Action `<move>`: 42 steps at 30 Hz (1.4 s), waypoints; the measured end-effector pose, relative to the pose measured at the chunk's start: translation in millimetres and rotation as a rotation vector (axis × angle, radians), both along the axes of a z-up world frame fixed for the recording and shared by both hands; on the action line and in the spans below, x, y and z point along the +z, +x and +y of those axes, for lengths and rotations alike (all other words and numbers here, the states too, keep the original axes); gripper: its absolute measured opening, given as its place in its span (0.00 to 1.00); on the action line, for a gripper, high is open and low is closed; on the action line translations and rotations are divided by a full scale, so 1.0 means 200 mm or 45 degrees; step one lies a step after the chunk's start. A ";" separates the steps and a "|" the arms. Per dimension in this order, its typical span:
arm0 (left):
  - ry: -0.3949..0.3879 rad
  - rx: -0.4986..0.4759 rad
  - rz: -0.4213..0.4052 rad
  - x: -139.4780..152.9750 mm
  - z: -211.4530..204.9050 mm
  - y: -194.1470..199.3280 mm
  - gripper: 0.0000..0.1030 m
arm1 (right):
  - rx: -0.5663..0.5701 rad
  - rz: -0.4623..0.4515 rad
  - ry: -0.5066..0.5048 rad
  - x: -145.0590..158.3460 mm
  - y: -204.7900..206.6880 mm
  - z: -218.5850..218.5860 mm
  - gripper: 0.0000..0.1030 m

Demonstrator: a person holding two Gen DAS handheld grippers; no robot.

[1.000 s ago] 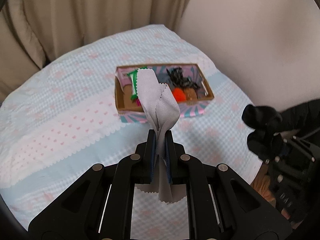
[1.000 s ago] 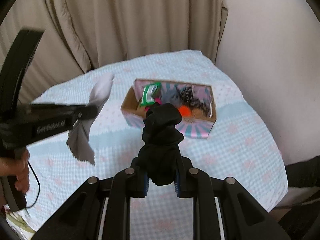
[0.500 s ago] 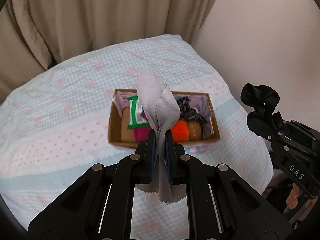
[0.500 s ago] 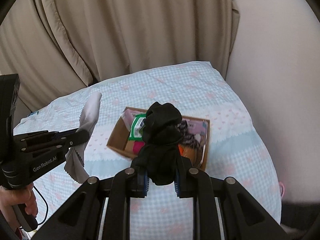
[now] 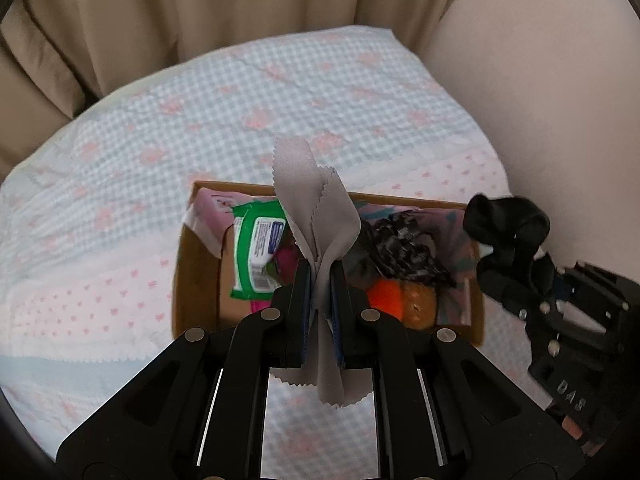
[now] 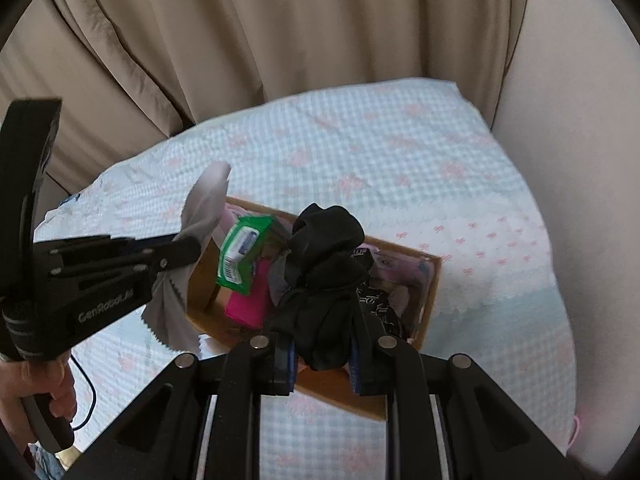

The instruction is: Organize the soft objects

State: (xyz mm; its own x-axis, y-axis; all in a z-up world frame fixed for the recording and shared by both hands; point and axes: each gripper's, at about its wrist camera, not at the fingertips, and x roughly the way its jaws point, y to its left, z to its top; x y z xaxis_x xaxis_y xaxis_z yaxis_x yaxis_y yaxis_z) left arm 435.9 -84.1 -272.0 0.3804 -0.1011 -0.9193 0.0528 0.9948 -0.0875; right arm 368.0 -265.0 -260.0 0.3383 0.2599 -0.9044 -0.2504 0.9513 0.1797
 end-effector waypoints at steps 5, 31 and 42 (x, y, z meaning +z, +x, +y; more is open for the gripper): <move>0.025 -0.019 0.071 -0.20 -0.04 0.10 0.08 | 0.042 0.049 0.008 -0.19 0.04 0.00 0.17; 0.082 0.029 0.096 -0.37 -0.03 0.15 1.00 | 0.044 0.103 0.005 -0.48 -0.05 0.02 0.99; 0.046 0.060 0.032 -0.05 0.03 -0.03 1.00 | 0.025 0.034 -0.020 -0.25 -0.12 0.06 0.99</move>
State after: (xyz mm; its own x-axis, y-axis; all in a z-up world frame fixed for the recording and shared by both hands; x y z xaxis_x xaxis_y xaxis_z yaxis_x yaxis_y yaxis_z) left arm 429.2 -77.8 -281.5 0.3605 -0.0503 -0.9314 0.0043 0.9986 -0.0523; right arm 344.7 -253.6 -310.1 0.3091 0.2516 -0.9172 -0.2642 0.9491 0.1713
